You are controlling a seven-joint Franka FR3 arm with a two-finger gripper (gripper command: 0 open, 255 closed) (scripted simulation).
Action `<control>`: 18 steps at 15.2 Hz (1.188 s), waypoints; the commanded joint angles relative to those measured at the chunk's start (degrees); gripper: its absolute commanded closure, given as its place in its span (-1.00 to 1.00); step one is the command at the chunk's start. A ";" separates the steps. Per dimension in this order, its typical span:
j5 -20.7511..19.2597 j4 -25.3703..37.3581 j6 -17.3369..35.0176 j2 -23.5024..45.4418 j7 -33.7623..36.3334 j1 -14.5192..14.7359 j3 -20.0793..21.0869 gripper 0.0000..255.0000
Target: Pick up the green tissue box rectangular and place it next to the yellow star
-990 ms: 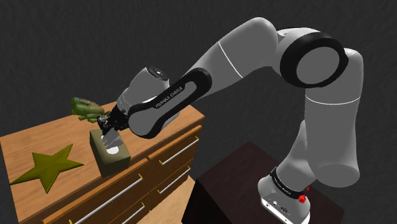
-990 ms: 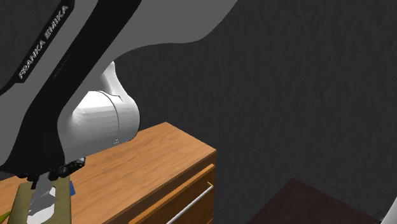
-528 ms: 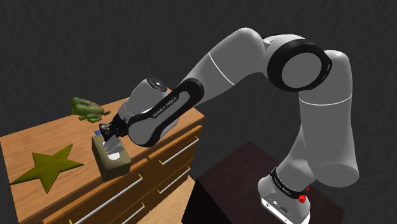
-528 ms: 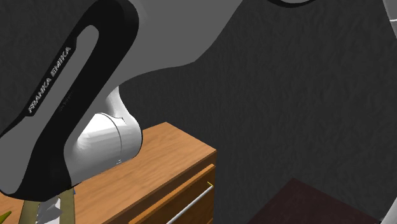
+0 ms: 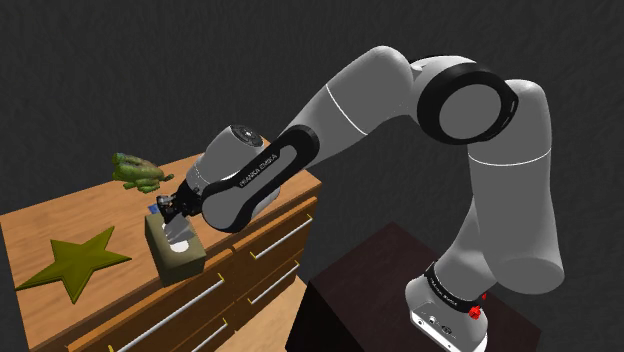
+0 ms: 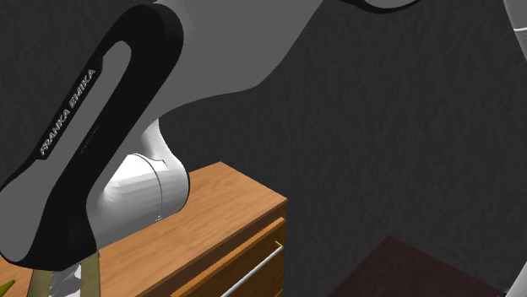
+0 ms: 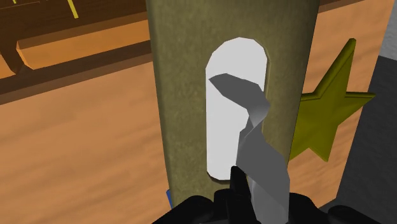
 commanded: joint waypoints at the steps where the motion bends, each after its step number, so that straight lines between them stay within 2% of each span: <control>1: 0.00 0.00 0.01 0.00 0.00 0.00 0.00 -1.00; 6: 0.00 0.00 0.00 0.00 0.00 0.00 0.00 -1.00; 10: 1.07 -6.80 -1.76 -8.42 -0.61 -2.47 1.86 -1.00; 18: 1.10 -6.80 -1.76 -8.42 -0.64 -2.46 1.84 -1.00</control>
